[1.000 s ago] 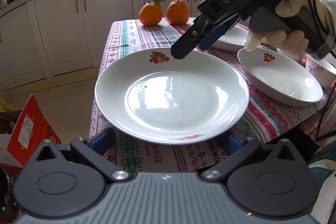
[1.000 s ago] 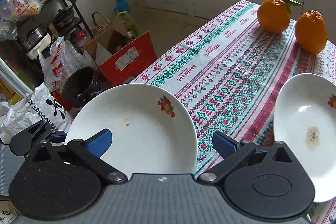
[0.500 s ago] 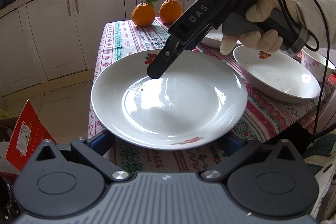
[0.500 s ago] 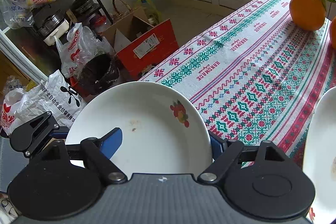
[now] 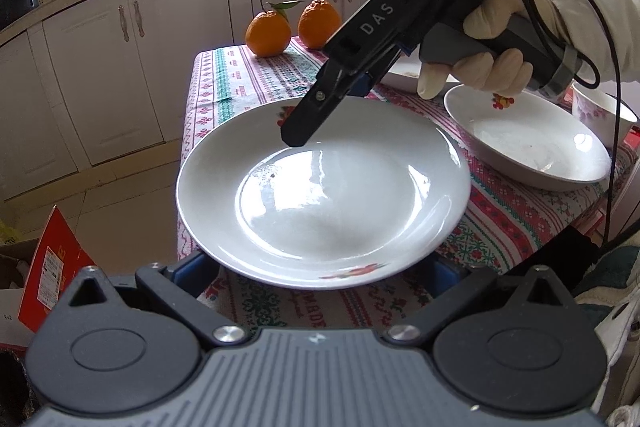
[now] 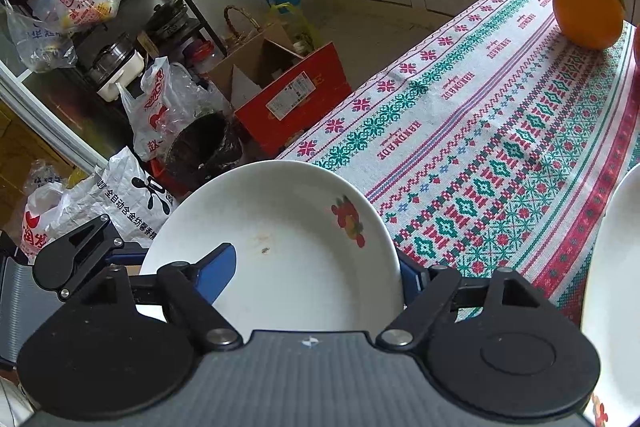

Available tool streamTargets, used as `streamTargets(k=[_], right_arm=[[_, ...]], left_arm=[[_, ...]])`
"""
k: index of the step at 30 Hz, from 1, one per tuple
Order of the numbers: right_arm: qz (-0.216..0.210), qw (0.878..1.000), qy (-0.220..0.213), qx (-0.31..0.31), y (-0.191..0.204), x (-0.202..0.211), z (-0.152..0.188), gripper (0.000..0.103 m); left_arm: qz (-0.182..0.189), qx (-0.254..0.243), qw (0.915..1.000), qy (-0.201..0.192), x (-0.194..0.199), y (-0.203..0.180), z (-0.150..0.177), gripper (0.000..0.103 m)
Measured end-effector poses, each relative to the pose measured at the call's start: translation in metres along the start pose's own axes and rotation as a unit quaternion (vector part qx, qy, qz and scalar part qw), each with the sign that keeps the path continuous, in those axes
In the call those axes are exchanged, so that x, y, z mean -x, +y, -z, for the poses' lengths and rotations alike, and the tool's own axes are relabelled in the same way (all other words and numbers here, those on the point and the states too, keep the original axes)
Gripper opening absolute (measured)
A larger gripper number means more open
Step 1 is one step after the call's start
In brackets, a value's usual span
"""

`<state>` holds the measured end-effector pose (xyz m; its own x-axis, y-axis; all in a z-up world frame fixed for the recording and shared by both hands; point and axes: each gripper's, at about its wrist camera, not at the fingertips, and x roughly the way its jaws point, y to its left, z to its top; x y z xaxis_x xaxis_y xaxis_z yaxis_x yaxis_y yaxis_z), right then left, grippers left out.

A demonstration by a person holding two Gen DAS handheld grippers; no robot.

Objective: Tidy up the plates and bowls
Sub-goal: 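Lift the white plate with the left tool while the right tool lifts its plate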

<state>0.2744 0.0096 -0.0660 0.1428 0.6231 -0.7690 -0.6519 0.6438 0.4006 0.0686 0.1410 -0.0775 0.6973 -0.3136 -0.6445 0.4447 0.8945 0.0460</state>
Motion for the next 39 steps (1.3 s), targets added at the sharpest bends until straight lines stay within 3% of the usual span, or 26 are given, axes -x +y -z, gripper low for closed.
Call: streamTargets(k=[18,39], right_arm=[[0.039,0.998,-0.039,-0.011,-0.034,0.014,-0.034,0.086],[0.066,0.996,-0.046,-0.031,-0.069,0.001,-0.048,0.086]], left_arm=[[0.027,-0.029,0.9992,-0.001,-0.047,0.029,-0.046,0.102],[0.038,-0.033,0.9987,0.008,-0.078,0.042,-0.060,0.102]])
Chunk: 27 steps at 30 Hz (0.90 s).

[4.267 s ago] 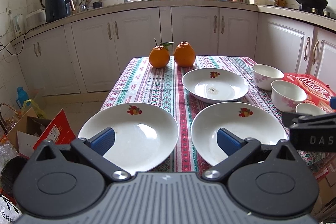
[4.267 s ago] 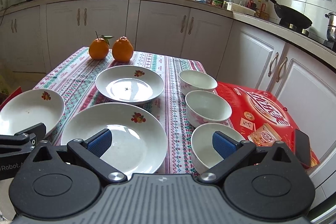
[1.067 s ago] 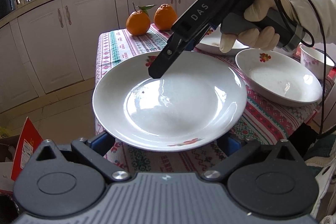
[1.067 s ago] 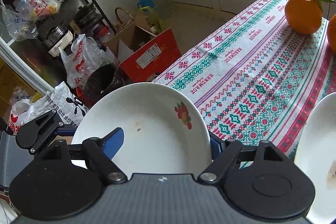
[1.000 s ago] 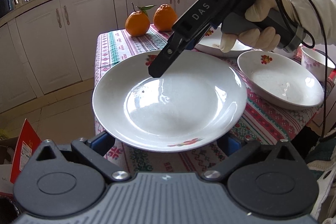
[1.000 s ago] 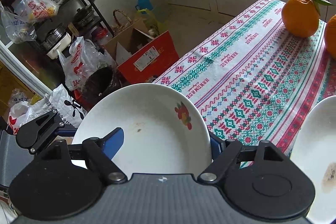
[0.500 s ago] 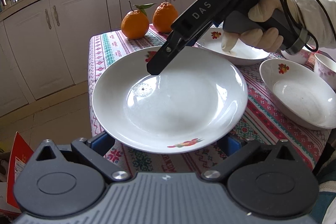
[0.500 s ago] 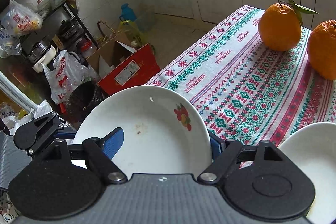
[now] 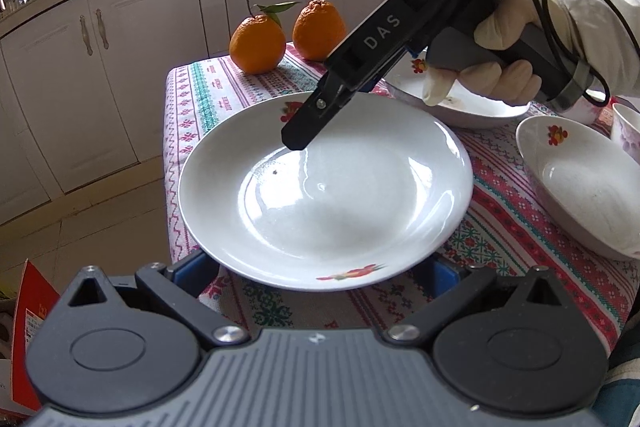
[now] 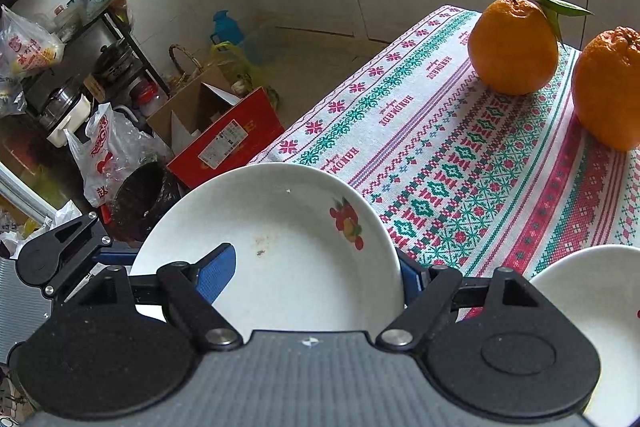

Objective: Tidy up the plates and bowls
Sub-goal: 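Lift the white plate with the left tool while the right tool lifts its plate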

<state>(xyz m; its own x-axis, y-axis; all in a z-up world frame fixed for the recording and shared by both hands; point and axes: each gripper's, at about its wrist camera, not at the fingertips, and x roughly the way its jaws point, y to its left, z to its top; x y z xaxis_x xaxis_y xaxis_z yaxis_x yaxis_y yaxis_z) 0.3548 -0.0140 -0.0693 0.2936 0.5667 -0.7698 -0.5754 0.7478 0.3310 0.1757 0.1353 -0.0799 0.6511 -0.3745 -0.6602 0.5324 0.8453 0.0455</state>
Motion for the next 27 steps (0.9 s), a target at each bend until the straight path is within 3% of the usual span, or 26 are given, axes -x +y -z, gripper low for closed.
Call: streamTargets(k=[7,13,27], right_arm=[[0.010,1.000,-0.003,0.004,0.001,-0.002,0.001,0.088],[0.004,1.000,-0.002,0.011,0.006,-0.005,0.001,0.103],[0.054,0.997,-0.028,0.048,0.026,0.035,0.009,0.103]], left_arm=[[-0.002,-0.007,1.0000,0.001,0.001,-0.002,0.000,0.102],[-0.002,-0.007,1.0000,-0.002,0.000,-0.004,-0.001,0.102],[-0.008,0.009,0.9998,-0.016,0.022,-0.005,0.001,0.102]])
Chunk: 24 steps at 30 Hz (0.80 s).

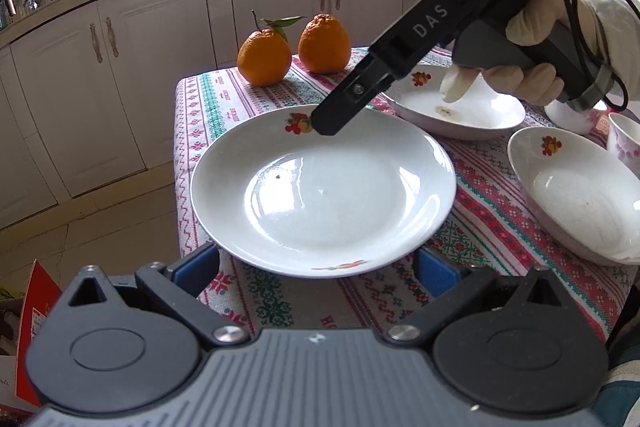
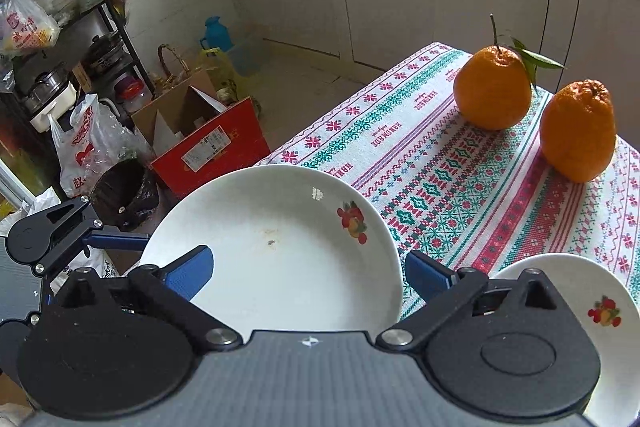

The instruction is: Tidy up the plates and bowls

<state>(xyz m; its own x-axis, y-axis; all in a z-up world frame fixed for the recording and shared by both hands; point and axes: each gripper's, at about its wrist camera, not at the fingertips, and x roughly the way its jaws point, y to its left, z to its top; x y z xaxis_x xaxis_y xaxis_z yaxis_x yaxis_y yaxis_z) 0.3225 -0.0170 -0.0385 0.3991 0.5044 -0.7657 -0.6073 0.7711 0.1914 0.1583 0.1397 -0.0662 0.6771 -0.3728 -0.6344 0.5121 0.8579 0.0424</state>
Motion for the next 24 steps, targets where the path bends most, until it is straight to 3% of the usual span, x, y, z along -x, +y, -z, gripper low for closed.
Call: streamTargets(k=[9,24], right_arm=[[0.043,0.998,-0.036,0.001,0.020,0.067,0.030,0.103],[0.105,0.990,-0.049,-0.084,0.016,0.154,0.148,0.103]], left_arm=[[0.000,0.011,0.9997,-0.021,0.035,-0.024,0.005,0.102],[0.051,-0.016,0.9984,-0.018,0.052,-0.095,0.022,0.102]])
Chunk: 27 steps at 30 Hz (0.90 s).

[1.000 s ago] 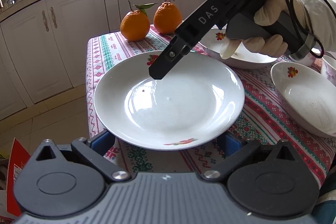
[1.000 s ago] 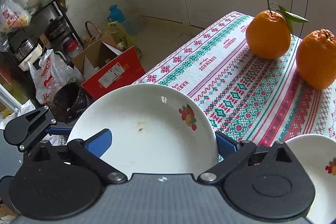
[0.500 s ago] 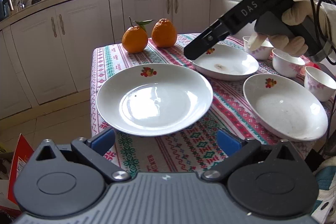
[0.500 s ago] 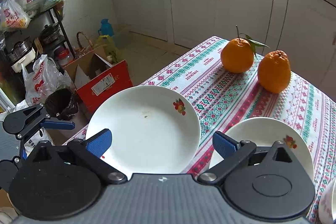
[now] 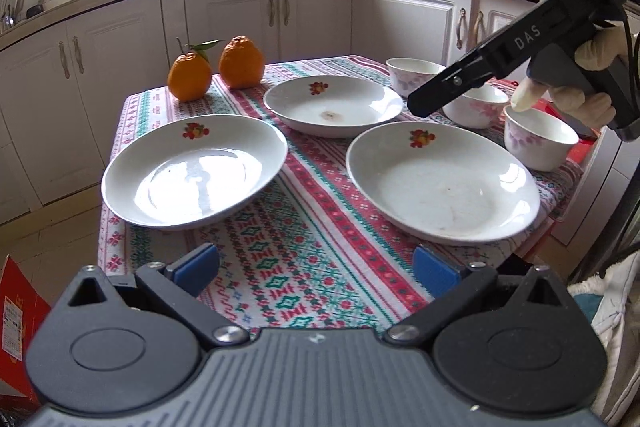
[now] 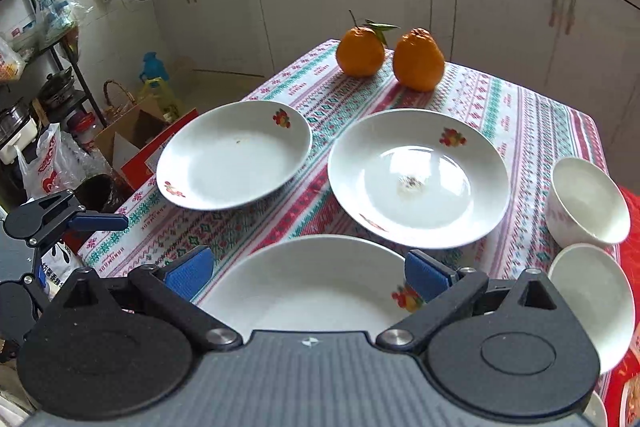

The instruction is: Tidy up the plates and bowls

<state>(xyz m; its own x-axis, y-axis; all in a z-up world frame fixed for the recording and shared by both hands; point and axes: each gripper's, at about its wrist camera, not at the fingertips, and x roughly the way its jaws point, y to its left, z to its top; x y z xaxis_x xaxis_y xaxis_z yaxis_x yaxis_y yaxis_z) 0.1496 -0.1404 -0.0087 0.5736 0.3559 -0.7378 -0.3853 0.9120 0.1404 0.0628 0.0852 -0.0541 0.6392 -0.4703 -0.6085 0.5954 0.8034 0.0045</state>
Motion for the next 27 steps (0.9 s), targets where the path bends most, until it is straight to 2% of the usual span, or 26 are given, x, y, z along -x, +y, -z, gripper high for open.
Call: streamTargets(k=[7,12,27], right_arm=[[0.025,0.999,0.020,-0.038,-0.025,0.013,0.028,0.103],[0.020,0.998,0.031,-0.044,-0.031,0.013,0.035,0.103],[0.003,0.995,0.075,-0.068,-0.052,-0.014,0.036,0.103]], left_arm=[[0.048,-0.033,0.9982,0.016,-0.020,-0.030,0.002,0.102],[0.075,-0.045,0.9957,0.029,-0.038,-0.041,0.001,0.102],[0.114,-0.059,0.9912,0.032,-0.058,-0.053,-0.005,0.102]])
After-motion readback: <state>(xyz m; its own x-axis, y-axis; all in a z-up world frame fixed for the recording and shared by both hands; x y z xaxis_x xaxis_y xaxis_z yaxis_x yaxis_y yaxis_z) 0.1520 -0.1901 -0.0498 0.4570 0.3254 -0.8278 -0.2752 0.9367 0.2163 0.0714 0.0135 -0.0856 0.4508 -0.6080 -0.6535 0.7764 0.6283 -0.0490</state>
